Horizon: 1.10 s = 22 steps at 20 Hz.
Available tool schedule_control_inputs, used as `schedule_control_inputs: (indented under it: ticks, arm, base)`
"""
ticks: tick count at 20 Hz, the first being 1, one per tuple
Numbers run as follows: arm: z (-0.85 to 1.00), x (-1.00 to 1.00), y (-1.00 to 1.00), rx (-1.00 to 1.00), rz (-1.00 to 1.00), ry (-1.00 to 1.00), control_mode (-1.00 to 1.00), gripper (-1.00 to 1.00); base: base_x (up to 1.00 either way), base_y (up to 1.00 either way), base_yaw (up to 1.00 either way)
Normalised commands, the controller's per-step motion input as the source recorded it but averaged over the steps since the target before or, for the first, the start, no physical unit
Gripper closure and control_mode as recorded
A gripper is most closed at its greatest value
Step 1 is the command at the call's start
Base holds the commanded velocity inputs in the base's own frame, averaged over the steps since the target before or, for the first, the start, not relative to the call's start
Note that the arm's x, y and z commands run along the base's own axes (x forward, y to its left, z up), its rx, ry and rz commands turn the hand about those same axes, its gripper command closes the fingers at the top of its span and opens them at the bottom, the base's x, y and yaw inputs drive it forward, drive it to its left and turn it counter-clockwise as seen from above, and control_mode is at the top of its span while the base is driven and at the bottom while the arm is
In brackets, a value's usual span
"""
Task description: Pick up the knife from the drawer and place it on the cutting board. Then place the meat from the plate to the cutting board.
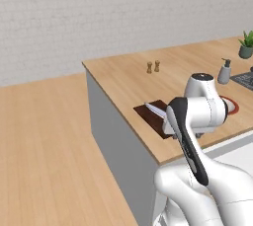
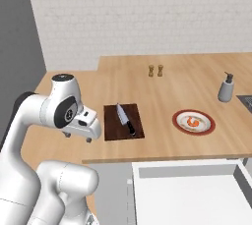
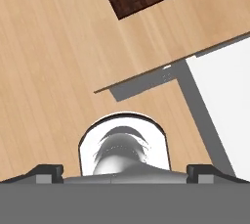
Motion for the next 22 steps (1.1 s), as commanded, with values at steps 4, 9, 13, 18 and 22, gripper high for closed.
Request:
schedule_control_inputs:
  ticks: [4,9,13,18,22]
  arm:
    - [0.0,0.0,0.0,0.0,0.0,0.0,1.0,-1.0]
    - [0.0,0.04,-0.08,-0.03,-0.08,0.0,-1.0,-1.0]
    - [0.1,0.58,-0.59,-0.19,-0.45,0.0,-1.0,-1.0]
    - [0.18,0.9,-0.86,-0.08,-0.37,-0.01,-1.0,-1.0]
    - [0.02,0.98,-1.0,0.04,-0.24,0.0,-1.0,-1.0]
  base:
    - [0.0,0.0,0.0]
    - [0.0,-0.14,-0.09]
    - [0.0,0.0,0.0]
    - [0.0,0.0,0.0]
    - [0.0,0.0,0.0]
